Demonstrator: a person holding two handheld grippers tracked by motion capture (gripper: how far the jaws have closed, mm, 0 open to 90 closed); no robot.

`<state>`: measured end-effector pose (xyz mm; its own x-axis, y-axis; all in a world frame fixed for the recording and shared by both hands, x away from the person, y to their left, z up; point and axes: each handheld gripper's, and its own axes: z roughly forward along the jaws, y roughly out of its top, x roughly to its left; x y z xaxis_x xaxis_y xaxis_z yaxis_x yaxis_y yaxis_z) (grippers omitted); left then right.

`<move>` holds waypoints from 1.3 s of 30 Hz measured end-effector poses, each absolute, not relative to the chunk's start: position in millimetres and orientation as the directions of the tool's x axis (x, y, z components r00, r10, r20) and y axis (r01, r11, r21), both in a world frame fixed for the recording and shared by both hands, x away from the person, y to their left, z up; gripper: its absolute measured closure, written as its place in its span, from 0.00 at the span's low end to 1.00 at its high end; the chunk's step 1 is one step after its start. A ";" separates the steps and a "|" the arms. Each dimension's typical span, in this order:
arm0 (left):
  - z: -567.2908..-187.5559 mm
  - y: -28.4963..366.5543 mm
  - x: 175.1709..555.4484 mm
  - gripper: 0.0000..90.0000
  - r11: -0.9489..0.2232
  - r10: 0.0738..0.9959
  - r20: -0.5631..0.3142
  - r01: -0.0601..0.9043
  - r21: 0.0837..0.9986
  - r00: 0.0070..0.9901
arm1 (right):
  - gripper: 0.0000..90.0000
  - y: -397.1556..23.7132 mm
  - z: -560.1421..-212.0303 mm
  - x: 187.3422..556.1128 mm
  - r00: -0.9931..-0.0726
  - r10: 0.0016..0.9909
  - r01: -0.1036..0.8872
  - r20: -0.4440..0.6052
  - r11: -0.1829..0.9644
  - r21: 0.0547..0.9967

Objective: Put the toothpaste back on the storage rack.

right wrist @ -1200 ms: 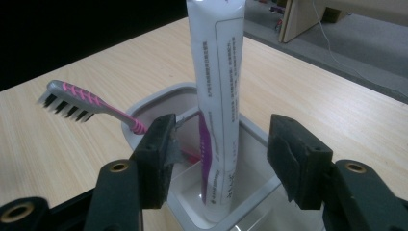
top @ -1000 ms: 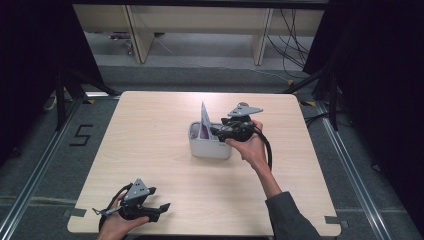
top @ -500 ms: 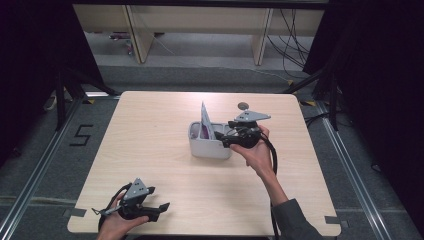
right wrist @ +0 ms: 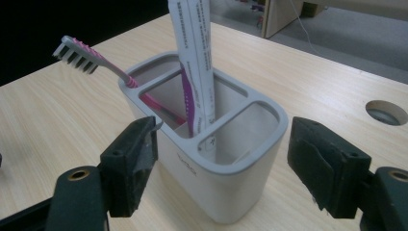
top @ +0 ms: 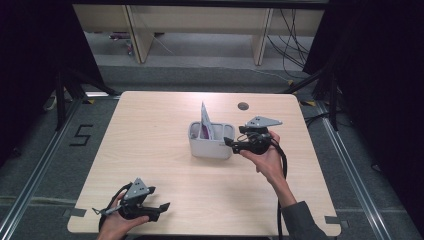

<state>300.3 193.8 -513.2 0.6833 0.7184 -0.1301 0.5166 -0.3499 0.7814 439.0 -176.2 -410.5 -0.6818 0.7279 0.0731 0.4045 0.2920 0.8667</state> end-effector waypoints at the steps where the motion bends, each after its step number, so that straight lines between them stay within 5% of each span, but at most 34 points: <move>1: -512.6 195.3 300.6 0.22 -0.368 0.714 -0.119 0.513 0.775 0.690 | 0.30 -177.5 -410.6 438.6 -0.678 0.732 0.403 0.068 0.293 0.867; 39: -512.5 193.3 298.3 0.22 -0.355 0.712 -0.124 0.507 0.785 0.691 | 0.25 -203.1 -442.7 394.5 -0.671 0.736 0.488 0.091 0.345 0.802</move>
<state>298.3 193.3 -512.5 0.6912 0.7119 -0.1240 0.5071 -0.3555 0.7852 394.5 -203.1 -442.7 -0.6710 0.7359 0.0913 0.4879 0.3454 0.8017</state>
